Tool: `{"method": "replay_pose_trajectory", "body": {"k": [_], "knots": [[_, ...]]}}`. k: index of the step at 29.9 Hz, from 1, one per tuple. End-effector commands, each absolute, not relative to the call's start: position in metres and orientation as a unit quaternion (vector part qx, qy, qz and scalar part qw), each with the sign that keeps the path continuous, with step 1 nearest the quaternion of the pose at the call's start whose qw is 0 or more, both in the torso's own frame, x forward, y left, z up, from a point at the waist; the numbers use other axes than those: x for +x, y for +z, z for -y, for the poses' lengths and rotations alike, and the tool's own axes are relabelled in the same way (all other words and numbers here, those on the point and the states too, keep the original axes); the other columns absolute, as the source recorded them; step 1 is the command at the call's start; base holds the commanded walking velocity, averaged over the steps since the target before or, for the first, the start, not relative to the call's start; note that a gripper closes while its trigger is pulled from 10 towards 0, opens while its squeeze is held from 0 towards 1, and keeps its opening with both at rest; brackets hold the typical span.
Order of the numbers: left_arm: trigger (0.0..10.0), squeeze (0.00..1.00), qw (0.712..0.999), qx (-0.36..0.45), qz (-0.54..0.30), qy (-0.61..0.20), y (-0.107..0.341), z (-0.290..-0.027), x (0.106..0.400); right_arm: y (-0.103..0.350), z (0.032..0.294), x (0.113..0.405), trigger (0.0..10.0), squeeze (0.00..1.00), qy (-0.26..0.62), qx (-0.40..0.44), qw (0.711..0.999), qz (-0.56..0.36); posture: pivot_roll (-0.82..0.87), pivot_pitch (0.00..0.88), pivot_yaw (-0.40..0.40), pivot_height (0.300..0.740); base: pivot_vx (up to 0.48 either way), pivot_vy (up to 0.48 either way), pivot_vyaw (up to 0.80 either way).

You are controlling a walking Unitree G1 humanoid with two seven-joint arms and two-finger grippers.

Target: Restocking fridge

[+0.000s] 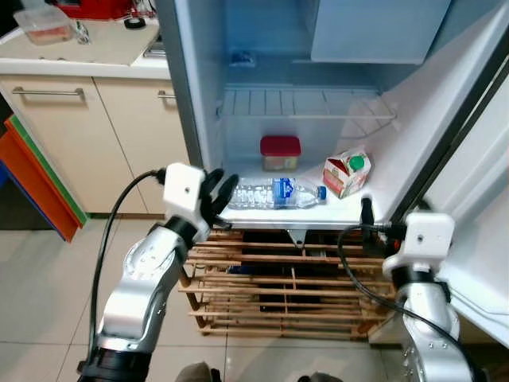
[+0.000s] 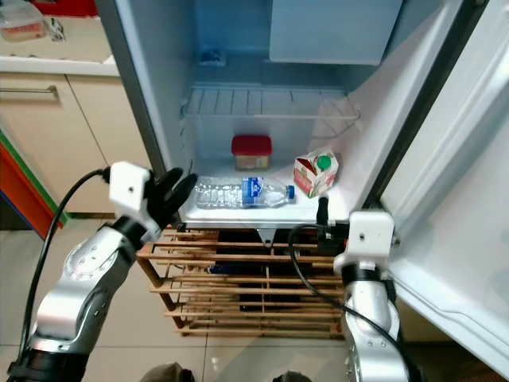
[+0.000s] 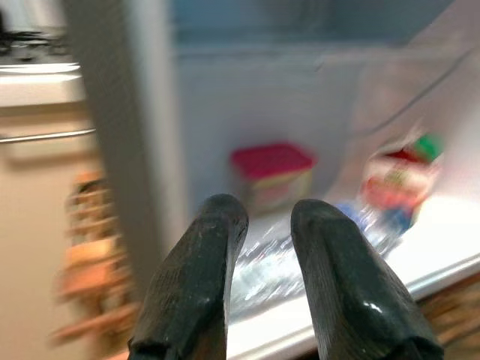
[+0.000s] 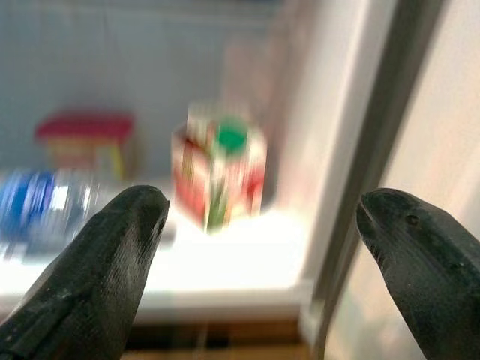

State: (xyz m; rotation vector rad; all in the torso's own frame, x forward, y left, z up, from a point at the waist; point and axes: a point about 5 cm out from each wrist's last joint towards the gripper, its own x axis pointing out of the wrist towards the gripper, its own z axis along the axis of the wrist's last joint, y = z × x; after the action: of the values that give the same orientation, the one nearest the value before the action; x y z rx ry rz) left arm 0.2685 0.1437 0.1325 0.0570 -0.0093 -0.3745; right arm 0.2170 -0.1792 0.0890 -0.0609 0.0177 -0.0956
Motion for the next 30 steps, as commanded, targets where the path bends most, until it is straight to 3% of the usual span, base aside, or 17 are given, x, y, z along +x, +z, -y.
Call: {"method": "replay_pose_trajectory", "body": {"k": [1, 8, 11, 13, 19, 21, 30], "knots": [[10.0, 0.0, 0.985, 0.055, 0.005, -0.162, 0.128, -0.151, 0.267, 0.087, 0.186, 0.214, 10.0, 0.0, -0.054, -0.031, 0.998, -0.014, 0.09, 0.0, 0.003, 0.73, 0.0, 0.0, 0.0], [10.0, 0.0, 0.993, 0.06, -0.01, -0.105, 0.11, -0.162, 0.258, 0.088, 0.188, 0.211, 10.0, 0.0, -0.051, -0.042, 0.998, 0.0, 0.09, 0.0, -0.009, 0.73, 0.0, 0.0, 0.0], [10.0, 0.0, 0.998, 0.049, 0.029, 0.006, 0.118, -0.182, 0.263, 0.088, 0.192, 0.213, 10.0, 0.0, -0.07, -0.046, 0.996, 0.013, 0.09, 0.0, -0.007, 0.73, 0.0, 0.0, 0.0], [10.0, 0.0, 0.997, 0.06, 0.035, 0.019, 0.118, -0.186, 0.263, 0.087, 0.193, 0.213, 10.0, 0.0, -0.075, -0.043, 0.996, 0.014, 0.09, 0.0, -0.007, 0.73, 0.0, 0.0, 0.0], [10.0, 0.0, 0.997, 0.078, 0.018, -0.008, 0.105, -0.184, 0.257, 0.083, 0.196, 0.216, 10.0, 0.0, -0.084, -0.045, 0.995, 0.015, 0.08, 0.0, -0.004, 0.73, 0.0, 0.0, 0.0], [10.0, 0.0, 0.997, 0.066, 0.017, -0.034, 0.108, -0.169, 0.264, 0.083, 0.196, 0.221, 10.0, 0.0, -0.082, -0.045, 0.995, 0.022, 0.08, 0.0, -0.005, 0.73, 0.0, 0.0, 0.0], [10.0, 0.0, 0.996, 0.048, 0.024, -0.072, 0.117, -0.152, 0.276, 0.085, 0.192, 0.231, 10.0, 0.0, -0.075, -0.048, 0.996, 0.032, 0.09, 0.0, -0.002, 0.73, 0.0, 0.0, 0.0]]}}
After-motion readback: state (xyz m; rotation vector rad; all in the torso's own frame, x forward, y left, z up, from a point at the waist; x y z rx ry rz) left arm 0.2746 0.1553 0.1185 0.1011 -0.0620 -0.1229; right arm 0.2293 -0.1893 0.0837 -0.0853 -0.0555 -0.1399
